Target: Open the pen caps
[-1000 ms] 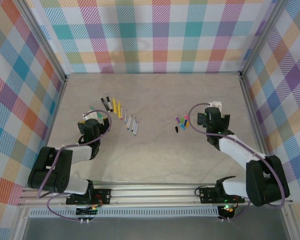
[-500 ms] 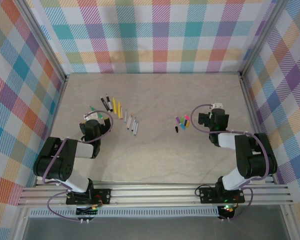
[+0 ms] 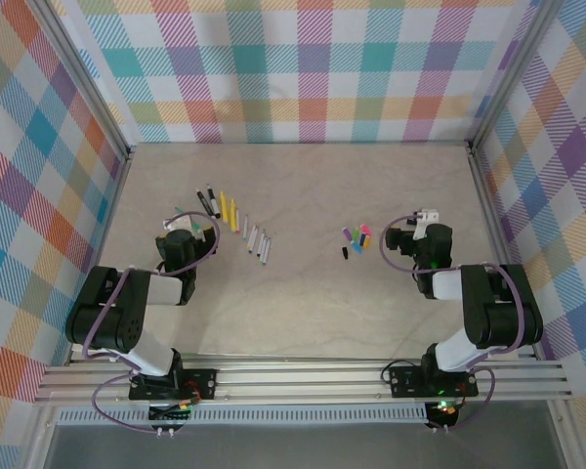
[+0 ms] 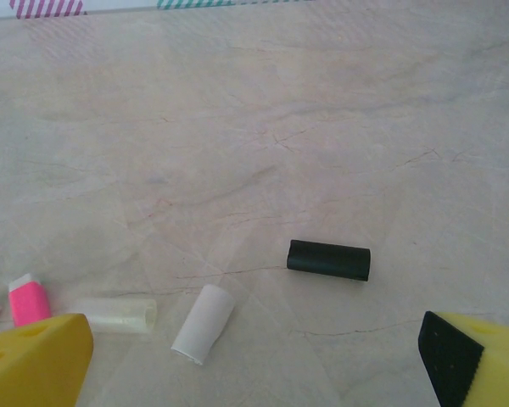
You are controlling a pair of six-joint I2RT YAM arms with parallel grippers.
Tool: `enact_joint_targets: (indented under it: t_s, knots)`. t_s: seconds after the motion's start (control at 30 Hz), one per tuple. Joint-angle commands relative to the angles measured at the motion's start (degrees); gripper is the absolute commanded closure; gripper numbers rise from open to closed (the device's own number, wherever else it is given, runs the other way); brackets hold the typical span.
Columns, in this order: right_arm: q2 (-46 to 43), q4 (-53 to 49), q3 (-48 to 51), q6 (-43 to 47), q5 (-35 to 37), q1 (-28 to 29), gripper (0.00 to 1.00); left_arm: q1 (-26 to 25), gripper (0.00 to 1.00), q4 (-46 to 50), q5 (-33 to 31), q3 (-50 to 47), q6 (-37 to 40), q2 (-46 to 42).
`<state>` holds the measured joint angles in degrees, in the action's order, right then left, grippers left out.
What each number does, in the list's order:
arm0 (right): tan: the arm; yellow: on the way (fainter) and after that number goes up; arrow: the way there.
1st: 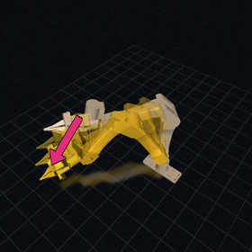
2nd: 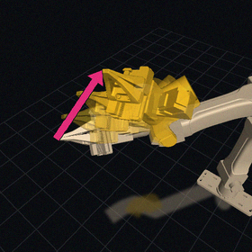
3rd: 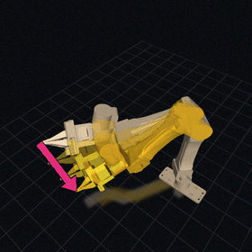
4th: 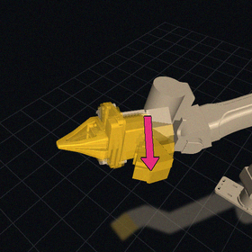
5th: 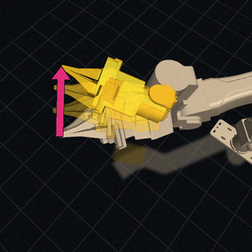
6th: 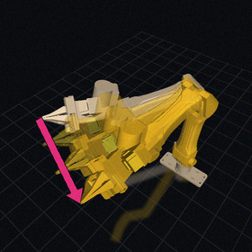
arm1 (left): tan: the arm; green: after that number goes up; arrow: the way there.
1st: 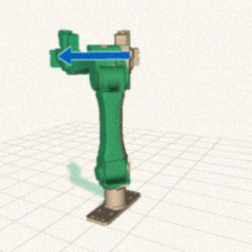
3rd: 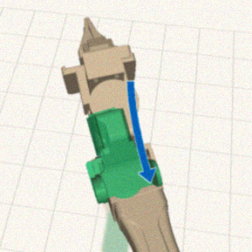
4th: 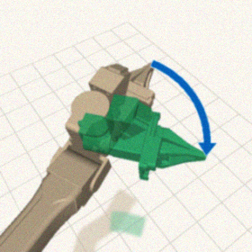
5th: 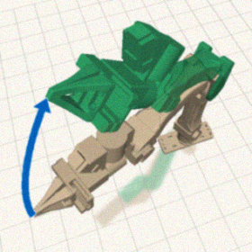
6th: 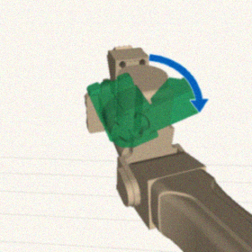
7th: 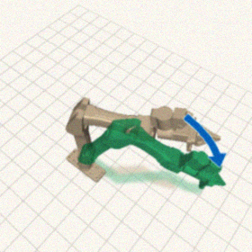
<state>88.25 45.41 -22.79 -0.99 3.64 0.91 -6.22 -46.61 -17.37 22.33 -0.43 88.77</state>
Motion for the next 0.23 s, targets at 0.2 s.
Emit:
enact_joint_targets:
  t_s: [0.2]
  knots:
    - [-0.1, 2.0, -1.0, 0.3, -3.3, -0.3, 0.01, 0.6, 0.0, -0.8, 0.9, 0.8, -0.5, 0.4]
